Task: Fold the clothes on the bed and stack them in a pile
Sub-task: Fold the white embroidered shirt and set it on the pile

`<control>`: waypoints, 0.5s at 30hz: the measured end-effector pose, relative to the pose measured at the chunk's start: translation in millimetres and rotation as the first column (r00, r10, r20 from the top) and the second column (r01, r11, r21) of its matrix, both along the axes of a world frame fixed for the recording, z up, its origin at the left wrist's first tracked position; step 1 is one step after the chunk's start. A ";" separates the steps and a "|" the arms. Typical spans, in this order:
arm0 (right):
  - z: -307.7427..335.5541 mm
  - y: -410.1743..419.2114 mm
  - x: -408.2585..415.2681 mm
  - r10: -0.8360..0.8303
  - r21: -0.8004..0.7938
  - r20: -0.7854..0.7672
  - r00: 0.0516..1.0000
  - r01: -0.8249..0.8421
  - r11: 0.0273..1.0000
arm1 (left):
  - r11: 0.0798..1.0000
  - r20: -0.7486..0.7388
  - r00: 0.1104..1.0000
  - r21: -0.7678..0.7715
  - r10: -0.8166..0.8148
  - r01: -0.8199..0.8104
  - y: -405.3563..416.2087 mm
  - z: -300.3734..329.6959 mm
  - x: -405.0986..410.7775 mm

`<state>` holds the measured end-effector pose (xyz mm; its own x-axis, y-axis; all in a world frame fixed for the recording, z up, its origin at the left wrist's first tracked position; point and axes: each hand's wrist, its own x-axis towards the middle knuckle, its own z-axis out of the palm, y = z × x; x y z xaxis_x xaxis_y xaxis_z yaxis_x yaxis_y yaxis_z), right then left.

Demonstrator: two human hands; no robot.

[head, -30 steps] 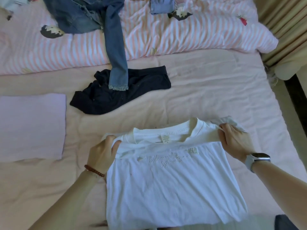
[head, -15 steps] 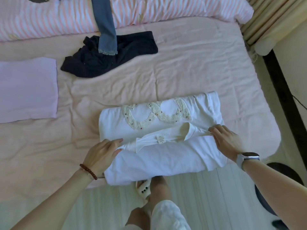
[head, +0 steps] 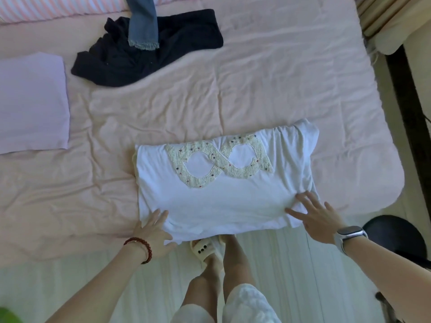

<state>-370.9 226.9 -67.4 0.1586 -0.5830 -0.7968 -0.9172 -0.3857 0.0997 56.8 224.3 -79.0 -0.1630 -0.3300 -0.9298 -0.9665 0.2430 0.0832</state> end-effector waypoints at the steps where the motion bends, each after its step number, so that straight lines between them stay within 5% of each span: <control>1: 3.6 -1.5 0.0 -0.005 -0.003 0.021 1.000 0.005 1.000 | 0.998 -0.005 0.999 -0.027 0.049 -0.049 -6.0 5.0 -5.8; 3: 10.7 -8.8 5.6 -0.122 -0.095 0.124 0.985 0.134 0.986 | 0.950 -0.122 0.983 -0.261 0.141 -0.169 -21.9 15.6 -16.8; 5: 16.1 -27.6 14.3 -0.295 -0.247 0.318 0.901 0.379 0.892 | 0.782 -0.321 0.936 -0.543 0.144 -0.306 -46.0 27.7 -25.4; 8: 17.3 -66.9 23.8 -0.212 -0.436 0.439 0.873 0.413 0.800 | 0.575 -0.411 0.910 -0.730 0.060 -0.368 -85.6 27.6 -29.2; 11: 12.9 -105.3 34.0 -0.083 -0.459 0.354 0.931 0.251 0.853 | 0.637 -0.392 0.915 -0.683 0.095 -0.359 -117.5 17.6 -33.5; 15: -2.9 -136.8 21.7 -0.287 -0.275 0.275 0.917 0.361 0.891 | 0.794 -0.152 0.964 -0.547 0.219 -0.267 -131.8 -16.3 -6.4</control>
<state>-349.2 90.1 -70.3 0.0675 -0.8452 -0.5301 -0.9975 -0.0453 -0.0548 50.5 92.5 -95.4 -0.0698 -0.8251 -0.5606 -0.9962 0.0282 0.0825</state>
